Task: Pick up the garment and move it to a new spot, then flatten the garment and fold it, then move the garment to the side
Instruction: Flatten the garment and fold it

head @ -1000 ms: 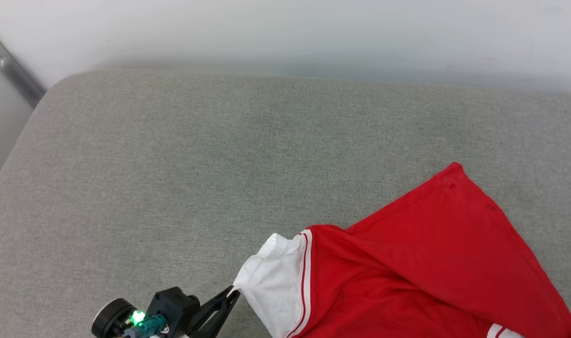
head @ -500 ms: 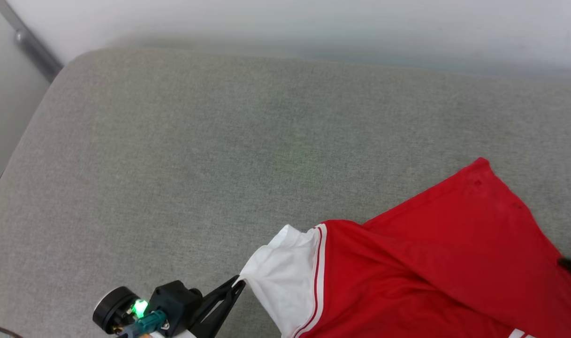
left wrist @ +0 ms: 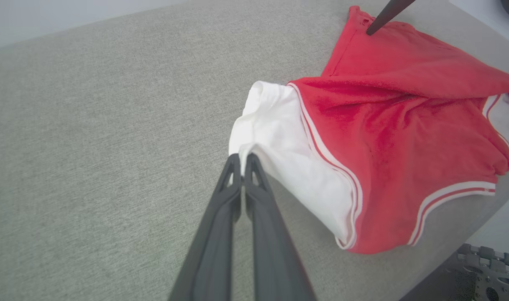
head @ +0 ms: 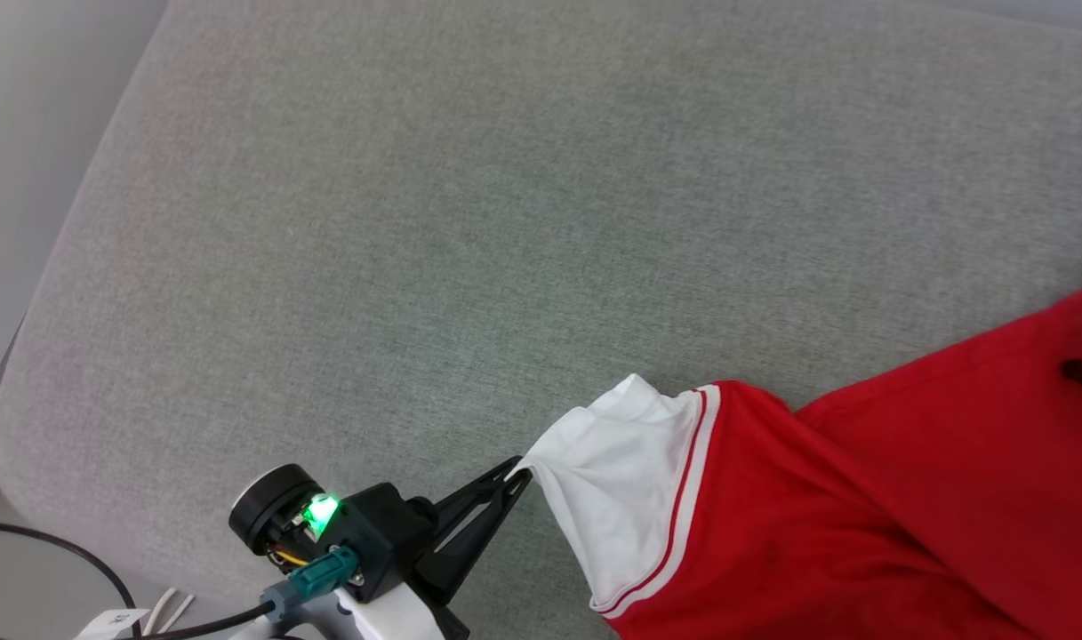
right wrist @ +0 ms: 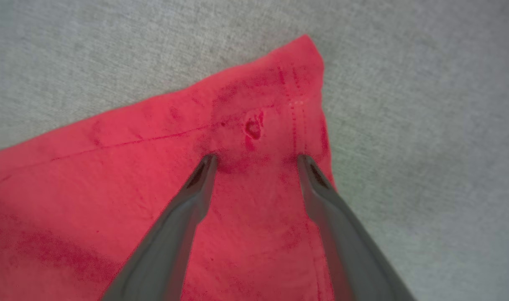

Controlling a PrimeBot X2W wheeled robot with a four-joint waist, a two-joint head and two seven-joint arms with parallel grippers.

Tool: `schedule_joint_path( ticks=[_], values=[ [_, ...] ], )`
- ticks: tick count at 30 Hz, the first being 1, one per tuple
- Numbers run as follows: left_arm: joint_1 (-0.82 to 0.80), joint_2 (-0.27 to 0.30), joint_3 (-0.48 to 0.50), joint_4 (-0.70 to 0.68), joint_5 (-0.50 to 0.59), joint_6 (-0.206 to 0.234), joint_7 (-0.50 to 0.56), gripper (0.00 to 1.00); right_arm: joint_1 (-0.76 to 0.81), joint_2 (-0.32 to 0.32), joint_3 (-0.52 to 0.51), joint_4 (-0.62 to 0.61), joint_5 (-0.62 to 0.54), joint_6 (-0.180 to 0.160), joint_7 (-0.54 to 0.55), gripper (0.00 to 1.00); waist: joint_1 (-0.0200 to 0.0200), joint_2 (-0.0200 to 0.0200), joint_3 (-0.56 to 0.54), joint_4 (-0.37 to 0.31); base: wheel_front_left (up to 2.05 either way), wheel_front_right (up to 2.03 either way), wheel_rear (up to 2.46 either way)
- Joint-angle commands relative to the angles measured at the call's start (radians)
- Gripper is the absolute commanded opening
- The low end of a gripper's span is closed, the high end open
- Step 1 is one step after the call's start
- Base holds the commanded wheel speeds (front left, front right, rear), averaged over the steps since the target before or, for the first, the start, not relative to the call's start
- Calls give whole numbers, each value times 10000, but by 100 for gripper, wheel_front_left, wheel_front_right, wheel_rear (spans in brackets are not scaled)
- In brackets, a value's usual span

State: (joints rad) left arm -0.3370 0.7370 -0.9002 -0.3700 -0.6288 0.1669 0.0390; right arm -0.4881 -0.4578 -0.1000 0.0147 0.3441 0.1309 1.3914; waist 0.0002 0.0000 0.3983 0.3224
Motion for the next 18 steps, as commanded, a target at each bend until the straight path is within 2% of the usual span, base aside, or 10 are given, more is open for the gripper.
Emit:
schedule_joint_path(
  ticks=[1,10,11,12,13,18],
  values=[
    [-165,-111,-37,63,30,-67,-84,0,-153,4,-28,183,-72,-4,-17,100,-2,0,353,330,0,0,0],
    [-253,-357,-59,396,-137,-228,-291,0,689,264,48,1382,-359,-5,-116,100,-2,0,626,501,0,0,0],
    [-267,-354,-56,429,-143,-242,-310,0,791,253,95,1469,-383,-5,-105,83,-2,0,628,490,0,0,0],
    [-273,-351,-52,459,-154,-235,-318,0,883,236,158,1530,-398,-5,-116,46,-2,0,621,474,0,0,0],
    [-274,-346,-47,499,-167,-239,-330,0,932,234,217,1560,-383,-5,-175,0,-2,0,598,450,0,0,0],
    [-272,-288,-32,587,-163,-231,-318,0,748,368,126,1632,-161,-4,-619,0,-2,0,363,291,0,0,0]
  ],
)
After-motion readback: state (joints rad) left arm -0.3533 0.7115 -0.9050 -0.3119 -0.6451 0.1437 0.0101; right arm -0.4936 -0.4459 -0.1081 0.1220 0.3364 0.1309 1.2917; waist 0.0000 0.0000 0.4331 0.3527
